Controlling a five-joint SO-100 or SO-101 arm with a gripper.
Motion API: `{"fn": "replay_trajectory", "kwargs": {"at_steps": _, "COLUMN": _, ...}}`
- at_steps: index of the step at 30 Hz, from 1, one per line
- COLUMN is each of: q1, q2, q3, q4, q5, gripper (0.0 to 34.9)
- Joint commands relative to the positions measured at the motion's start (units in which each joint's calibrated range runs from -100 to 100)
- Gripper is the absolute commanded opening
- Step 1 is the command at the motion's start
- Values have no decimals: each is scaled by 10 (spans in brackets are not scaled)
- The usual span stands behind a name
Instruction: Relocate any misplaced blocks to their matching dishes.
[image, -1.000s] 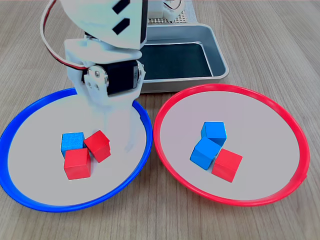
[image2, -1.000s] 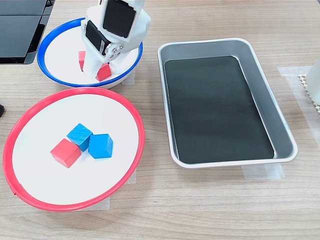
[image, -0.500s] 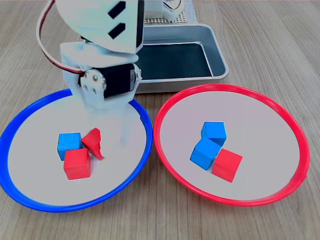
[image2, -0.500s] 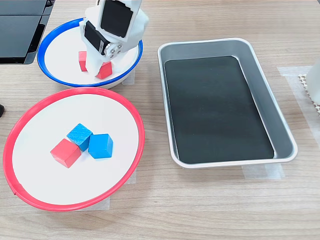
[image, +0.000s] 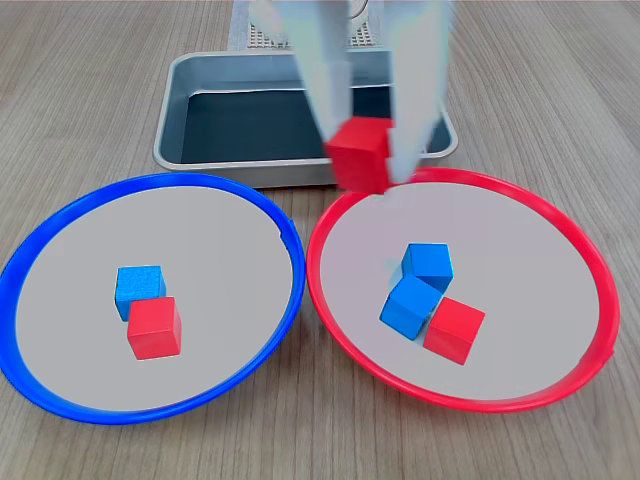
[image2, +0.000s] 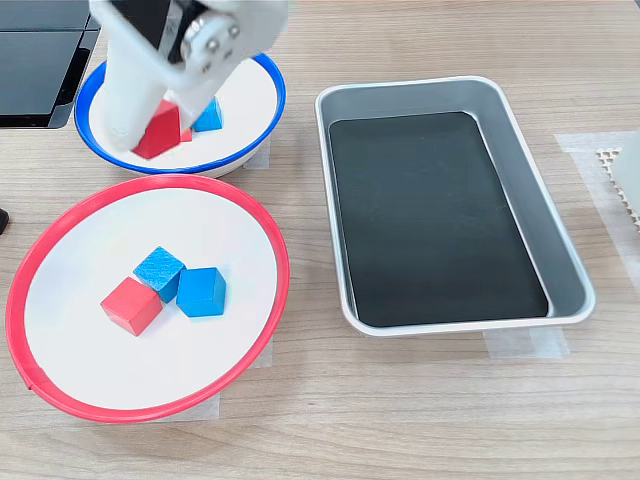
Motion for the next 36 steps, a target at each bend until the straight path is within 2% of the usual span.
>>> {"fn": "replay_trajectory", "kwargs": {"at_steps": 1, "q1": -53, "q2": -8, "q3": -12, "q4": -7, "q5": -16, "gripper": 4}}
{"fn": "replay_trajectory", "kwargs": {"at_steps": 4, "q1": -85, "q2": 13, "q3": 8, "q4": -26, "q5": -20, "gripper": 4}}
{"fn": "replay_trajectory", "kwargs": {"at_steps": 9, "q1": -104, "q2": 52, "q3": 16, "q4": -69, "q5": -20, "gripper": 4}}
{"fn": "replay_trajectory", "kwargs": {"at_steps": 17, "q1": -102, "q2": 119, "q3": -5, "q4": -125, "q5": -18, "gripper": 4}}
{"fn": "replay_trajectory", "kwargs": {"at_steps": 30, "q1": -102, "q2": 179, "q3": -29, "q4": -173, "q5": -25, "gripper": 4}}
{"fn": "replay_trajectory", "kwargs": {"at_steps": 32, "q1": -103, "q2": 182, "q3": -34, "q4": -174, "q5": -25, "gripper": 18}}
{"fn": "replay_trajectory", "kwargs": {"at_steps": 36, "q1": -103, "q2": 188, "q3": -38, "q4": -171, "q5": -22, "gripper": 83}}
